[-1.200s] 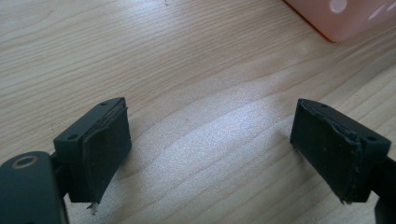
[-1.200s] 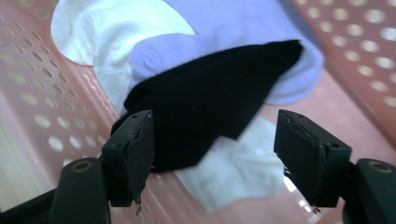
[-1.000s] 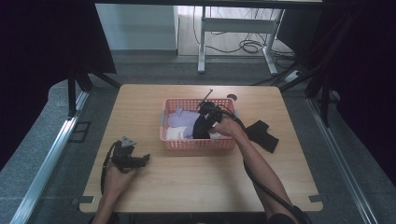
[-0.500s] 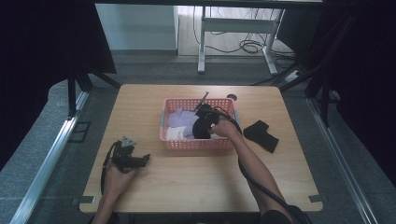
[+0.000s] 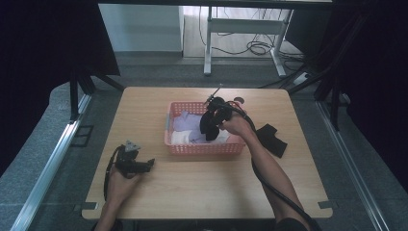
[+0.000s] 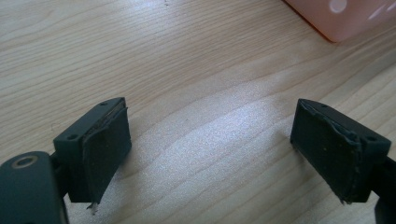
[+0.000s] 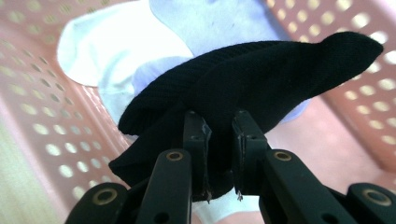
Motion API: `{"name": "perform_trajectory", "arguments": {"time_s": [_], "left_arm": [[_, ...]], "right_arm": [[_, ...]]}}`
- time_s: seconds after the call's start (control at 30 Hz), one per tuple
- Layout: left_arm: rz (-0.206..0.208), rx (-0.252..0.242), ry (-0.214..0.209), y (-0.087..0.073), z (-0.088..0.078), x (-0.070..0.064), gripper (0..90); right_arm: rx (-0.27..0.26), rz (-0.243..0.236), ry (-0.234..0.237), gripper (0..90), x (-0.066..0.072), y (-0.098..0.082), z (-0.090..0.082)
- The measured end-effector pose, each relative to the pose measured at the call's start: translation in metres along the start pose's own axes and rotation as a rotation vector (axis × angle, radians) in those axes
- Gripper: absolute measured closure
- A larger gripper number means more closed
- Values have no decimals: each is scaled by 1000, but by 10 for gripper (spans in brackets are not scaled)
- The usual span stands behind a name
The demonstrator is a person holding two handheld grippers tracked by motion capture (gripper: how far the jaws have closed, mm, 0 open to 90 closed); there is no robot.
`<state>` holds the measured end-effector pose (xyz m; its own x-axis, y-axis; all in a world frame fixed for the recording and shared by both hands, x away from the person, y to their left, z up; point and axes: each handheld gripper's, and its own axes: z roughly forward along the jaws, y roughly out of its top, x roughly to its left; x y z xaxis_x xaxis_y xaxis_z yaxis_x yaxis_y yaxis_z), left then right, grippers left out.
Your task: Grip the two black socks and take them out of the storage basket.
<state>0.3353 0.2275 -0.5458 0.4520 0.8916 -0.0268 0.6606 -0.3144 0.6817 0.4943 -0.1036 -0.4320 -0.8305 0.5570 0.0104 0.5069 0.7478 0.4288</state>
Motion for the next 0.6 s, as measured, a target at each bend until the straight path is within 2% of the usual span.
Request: {"name": "perform_trajectory", "arguments": {"time_s": [0.33,0.6], "left_arm": [[-1,-2,-1,0,0,0,118],[-5,-6,0,0,0,0,118]], "right_arm": [[-34,-12,-21,784,-1,7,-27],[-51,8,-50,783,-7,-1,-48]]}}
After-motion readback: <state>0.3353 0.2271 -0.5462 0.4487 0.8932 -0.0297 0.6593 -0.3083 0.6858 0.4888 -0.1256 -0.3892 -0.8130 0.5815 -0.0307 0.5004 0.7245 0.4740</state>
